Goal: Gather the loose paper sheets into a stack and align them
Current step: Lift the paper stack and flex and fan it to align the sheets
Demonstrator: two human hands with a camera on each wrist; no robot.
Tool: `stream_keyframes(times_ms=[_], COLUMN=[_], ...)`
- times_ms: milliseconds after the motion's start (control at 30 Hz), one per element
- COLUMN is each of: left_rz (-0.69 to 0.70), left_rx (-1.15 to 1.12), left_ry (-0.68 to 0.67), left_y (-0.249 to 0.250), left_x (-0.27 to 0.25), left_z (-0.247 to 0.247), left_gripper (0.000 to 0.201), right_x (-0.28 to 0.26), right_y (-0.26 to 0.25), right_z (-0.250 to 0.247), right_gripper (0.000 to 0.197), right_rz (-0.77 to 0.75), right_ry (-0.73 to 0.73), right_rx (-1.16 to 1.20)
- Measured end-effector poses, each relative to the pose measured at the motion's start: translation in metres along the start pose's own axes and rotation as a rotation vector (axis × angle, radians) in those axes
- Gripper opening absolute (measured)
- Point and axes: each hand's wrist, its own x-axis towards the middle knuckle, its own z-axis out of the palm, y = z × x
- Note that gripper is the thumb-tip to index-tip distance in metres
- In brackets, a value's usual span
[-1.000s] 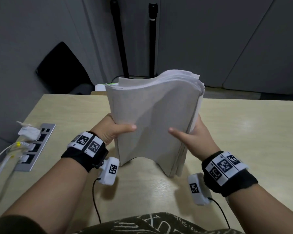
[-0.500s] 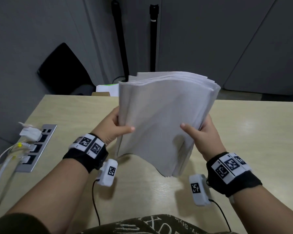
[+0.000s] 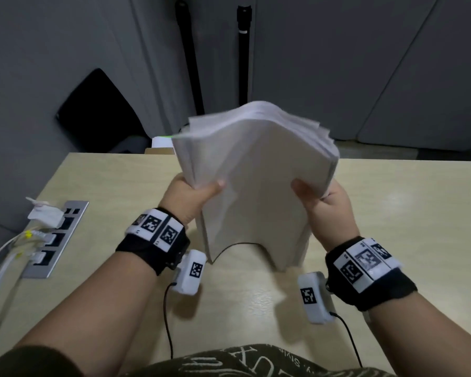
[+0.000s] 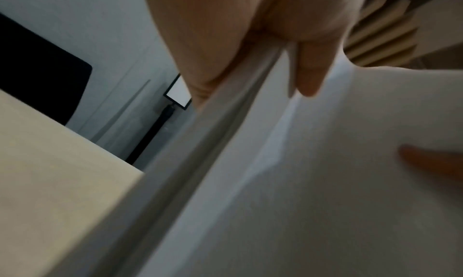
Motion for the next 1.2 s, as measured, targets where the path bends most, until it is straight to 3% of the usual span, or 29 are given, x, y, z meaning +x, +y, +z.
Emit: stream_keyframes(times_ms=[67,100,167,233,333,400,467,533,633,733,833,900,1000,1067,1200], left_rz=[0.038,0.046,0.034,-0.021,-0.068,-0.069,-0.027,-0.001,-0.068,-0.113,-0.122,-0.094,-0.018,0.013,-0.075], left_rx=[-0.086,-0.122,-0.166,-0.125,0.010,0.008,-0.069,-0.134,-0.084,0.164,0.201,0.271,0.425,0.446,0.326], left_ry=[0.079,0.070,0.001,-0.074,-0.104,-0.002,0.107,0.090,-0.062,-0.137,0.011,0.094,0.110,0.099,0.079], left_y=[0.003,0.001,-0.005,-0.011,-0.010,-0.006,-0.001,-0.002,-0.008,-0.014,-0.008,0.001,0.018,0.028,0.024], left_x=[0.003,0.004,0.002,0.001,-0.003,-0.003,-0.001,0.001,-0.004,-0.007,-0.006,-0.004,0.003,0.008,0.015], left_z=[-0.008,-0.013,-0.018,-0.013,0.005,0.009,0.001,-0.012,-0.012,0.001,0.006,0.000,-0.012,-0.019,-0.030], left_gripper=[0.026,0.031,0.035,0.043,0.035,0.025,0.029,0.037,0.043,0.042,0.016,0.010,0.005,0.001,0.016], right_x=[0.001,0.001,0.002,-0.001,-0.005,-0.007,-0.006,-0.006,-0.004,-0.005,-0.006,-0.004,0.001,0.003,0.001], right_y=[-0.005,-0.006,0.001,0.011,0.018,0.011,0.004,-0.001,0.008,0.013,0.008,0.008,0.016,0.024,0.031], right_z=[-0.009,-0.014,-0.021,-0.016,0.000,0.003,-0.007,-0.018,-0.014,0.001,0.003,-0.005,-0.018,-0.023,-0.017], right_gripper=[0.009,0.018,0.046,0.058,0.037,0.023,0.015,0.026,0.050,0.029,0.013,0.011,0.014,0.016,0.019], right_rz=[-0.033,-0.042,-0.018,0.080,0.105,0.082,0.054,0.028,0.110,0.143,0.143,0.141,0.152,0.210,0.267], right_ry=[0.061,0.073,0.048,-0.002,-0.038,0.018,0.080,0.087,0.025,0.001,0.019,0.065,0.123,0.098,-0.012], right_rx=[0.107,0.159,0.168,0.103,-0.054,-0.010,0.126,0.193,0.106,0.015,0.055,0.074,-0.015,-0.051,-0.086])
